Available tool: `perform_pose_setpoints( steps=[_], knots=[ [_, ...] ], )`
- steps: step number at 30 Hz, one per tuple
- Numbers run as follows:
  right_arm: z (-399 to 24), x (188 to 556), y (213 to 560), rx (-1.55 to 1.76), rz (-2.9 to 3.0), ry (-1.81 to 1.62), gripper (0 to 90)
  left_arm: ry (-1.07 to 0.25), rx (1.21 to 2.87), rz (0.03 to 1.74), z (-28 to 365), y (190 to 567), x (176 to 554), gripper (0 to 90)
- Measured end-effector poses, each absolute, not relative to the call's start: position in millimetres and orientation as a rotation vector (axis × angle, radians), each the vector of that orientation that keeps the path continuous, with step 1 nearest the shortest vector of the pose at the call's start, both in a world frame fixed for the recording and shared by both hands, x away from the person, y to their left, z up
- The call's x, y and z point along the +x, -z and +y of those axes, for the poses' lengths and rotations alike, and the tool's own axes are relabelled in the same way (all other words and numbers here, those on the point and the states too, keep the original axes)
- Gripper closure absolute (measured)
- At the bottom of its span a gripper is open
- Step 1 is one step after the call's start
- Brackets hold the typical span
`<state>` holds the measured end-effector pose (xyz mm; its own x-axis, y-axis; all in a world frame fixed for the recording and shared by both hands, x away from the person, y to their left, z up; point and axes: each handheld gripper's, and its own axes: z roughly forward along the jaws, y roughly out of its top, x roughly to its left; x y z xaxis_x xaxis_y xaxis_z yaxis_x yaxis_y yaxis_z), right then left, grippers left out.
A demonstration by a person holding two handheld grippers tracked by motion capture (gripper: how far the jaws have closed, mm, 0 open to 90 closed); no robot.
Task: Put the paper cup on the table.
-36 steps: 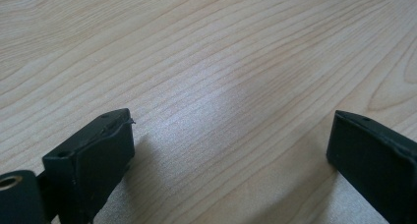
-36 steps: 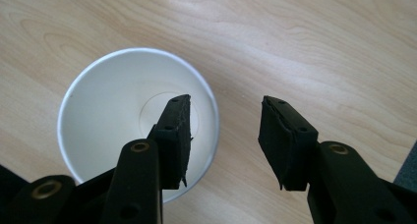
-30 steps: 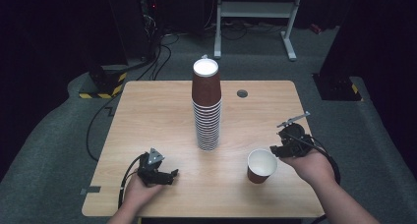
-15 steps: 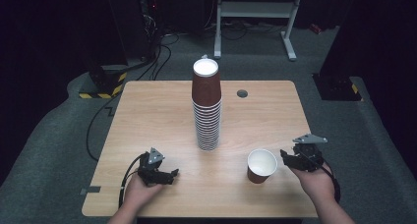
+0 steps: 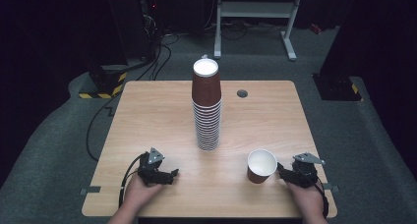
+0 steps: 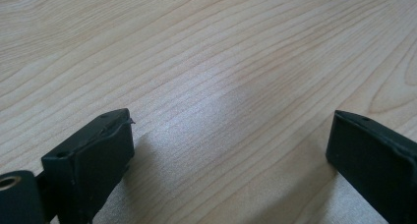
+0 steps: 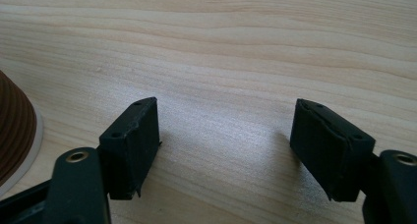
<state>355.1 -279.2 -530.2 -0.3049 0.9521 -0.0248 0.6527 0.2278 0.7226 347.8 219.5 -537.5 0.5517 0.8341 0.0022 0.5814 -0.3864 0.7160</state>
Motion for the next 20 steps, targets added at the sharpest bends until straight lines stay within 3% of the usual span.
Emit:
perform_pose_setpoints(
  steps=[20],
  knots=[
    [-279.3,356.9,530.5,1.495,2.026,-0.843,22.7,-0.48,2.096,1.15,221.3,537.3,345.8,6.8]
  ],
)
